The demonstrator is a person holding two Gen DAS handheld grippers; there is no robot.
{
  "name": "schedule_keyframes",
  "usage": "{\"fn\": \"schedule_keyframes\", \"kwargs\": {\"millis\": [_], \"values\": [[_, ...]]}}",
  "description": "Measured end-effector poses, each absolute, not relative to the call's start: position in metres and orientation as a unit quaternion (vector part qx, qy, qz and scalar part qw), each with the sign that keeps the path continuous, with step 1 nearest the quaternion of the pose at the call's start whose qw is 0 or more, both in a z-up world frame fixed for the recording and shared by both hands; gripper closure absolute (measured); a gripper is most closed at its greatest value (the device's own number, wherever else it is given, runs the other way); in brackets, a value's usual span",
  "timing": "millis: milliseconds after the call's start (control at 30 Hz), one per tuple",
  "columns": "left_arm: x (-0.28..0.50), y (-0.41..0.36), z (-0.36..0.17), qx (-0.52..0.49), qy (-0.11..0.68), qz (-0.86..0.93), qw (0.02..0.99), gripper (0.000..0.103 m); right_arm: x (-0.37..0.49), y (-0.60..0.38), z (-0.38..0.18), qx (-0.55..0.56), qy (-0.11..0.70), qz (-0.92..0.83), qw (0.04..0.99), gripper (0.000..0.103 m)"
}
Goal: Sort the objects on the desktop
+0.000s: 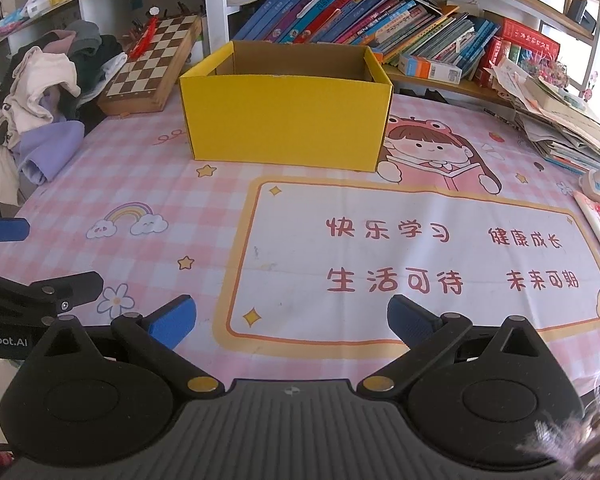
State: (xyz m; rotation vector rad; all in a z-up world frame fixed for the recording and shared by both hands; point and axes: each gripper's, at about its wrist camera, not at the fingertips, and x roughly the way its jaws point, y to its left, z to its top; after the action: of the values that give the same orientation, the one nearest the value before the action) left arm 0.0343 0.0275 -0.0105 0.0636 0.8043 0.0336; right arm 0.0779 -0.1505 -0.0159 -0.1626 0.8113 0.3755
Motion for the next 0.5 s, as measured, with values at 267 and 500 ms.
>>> {"fn": "schedule_keyframes", "kwargs": {"millis": [267, 500], "values": [[0.0343, 0.0260, -0.0105, 0.025, 0.392, 0.013, 0.920, 0.001, 0.0787, -0.1502, -0.0157, -0.078, 0.394, 0.180, 0.898, 0.000], [0.0337, 0.0255, -0.0105, 0.026, 0.393, 0.015, 0.919, 0.000, 0.0787, -0.1501, -0.0159, -0.080, 0.394, 0.182, 0.898, 0.000]]}}
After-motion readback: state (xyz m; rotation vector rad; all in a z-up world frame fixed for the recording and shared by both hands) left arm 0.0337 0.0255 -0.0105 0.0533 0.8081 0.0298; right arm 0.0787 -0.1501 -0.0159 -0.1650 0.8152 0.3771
